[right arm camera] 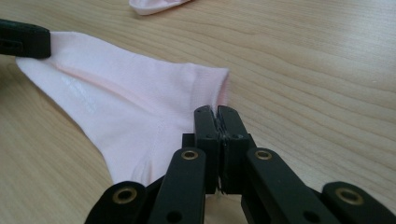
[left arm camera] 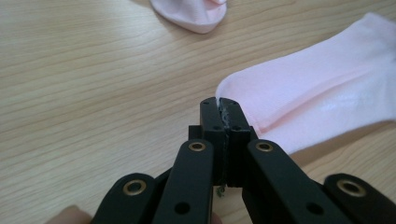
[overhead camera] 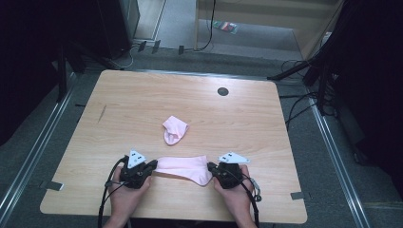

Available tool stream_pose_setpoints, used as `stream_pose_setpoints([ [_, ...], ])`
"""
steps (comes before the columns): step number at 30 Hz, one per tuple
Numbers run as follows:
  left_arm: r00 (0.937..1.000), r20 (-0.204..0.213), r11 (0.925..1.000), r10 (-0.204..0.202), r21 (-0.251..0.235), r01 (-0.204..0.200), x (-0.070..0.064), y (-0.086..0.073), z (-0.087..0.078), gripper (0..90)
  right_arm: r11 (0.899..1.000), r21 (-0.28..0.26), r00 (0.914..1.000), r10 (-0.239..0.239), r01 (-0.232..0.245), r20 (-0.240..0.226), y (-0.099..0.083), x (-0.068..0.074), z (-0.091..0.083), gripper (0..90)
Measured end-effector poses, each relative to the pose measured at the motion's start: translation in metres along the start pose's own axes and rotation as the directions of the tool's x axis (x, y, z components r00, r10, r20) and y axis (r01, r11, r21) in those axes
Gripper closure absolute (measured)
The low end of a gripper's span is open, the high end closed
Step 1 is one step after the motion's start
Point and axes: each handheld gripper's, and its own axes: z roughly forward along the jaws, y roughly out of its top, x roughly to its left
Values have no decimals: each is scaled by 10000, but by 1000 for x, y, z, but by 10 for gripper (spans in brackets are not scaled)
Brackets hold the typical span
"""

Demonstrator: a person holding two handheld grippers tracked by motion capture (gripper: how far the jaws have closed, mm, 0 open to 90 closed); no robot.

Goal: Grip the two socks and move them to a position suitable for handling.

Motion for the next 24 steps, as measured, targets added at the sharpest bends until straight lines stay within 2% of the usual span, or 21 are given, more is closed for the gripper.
stream_pose_setpoints([
  [1, 9999, -100, 10000, 94, 20, -93, 0, -1, -1, 900, 9999, 30, 9999, -119, 118, 103, 1, -1, -3, 893],
  [3, 9993, -332, 9998, 194, 100, -191, 0, -2, -4, 900, 9999, 135, 10000, -59, 58, 73, 3, -3, -7, 896],
  [5, 9998, -183, 9998, -15, 187, 19, 2, -3, -7, 900, 9999, 131, 9992, -98, 93, 400, 2, -5, -11, 899],
  [6, 9999, -24, 9998, -111, 165, 111, 2, -4, -7, 900, 9999, 149, 9991, -40, 34, 415, 2, -7, -11, 899],
  [8, 9985, 443, 9993, -310, 231, 300, -1, -4, -7, 900, 9993, 188, 9992, 315, -320, 255, 2, -11, -12, 898],
  [11, 9994, 351, 9998, -41, 184, 35, -8, -6, -7, 900, 9997, 244, 9997, 79, -73, -251, 1, -7, -9, 895],
  [14, 9996, 256, 9999, -113, 107, 110, -10, -9, -6, 900, 9989, 426, 9991, -200, 216, -375, 1, -3, -5, 865],
  [15, 9996, 254, 9998, -149, 102, 147, -9, -9, -6, 870, 9990, 411, 9994, -173, 186, -311, 0, -3, -4, 794],
  [16, 9997, 158, 9998, -197, 78, 196, -9, -9, -5, 771, 9992, 347, 9996, -174, 181, -208, 0, -4, -3, 685],
  [17, 9999, -95, 9999, -78, 80, 79, -9, -9, -5, 626, 9996, 262, 9999, -143, 142, 40, 2, -5, -3, 571],
  [21, 9993, -203, 9991, -300, -301, 294, -7, -6, -8, 424, 9988, -497, 10000, 51, -51, -8, 9, -10, -12, 498],
  [24, 9989, -164, 9969, -435, -661, 424, -3, -1, -11, 356, 9956, -915, 9998, -183, 191, 88, 14, -8, -16, 507],
])
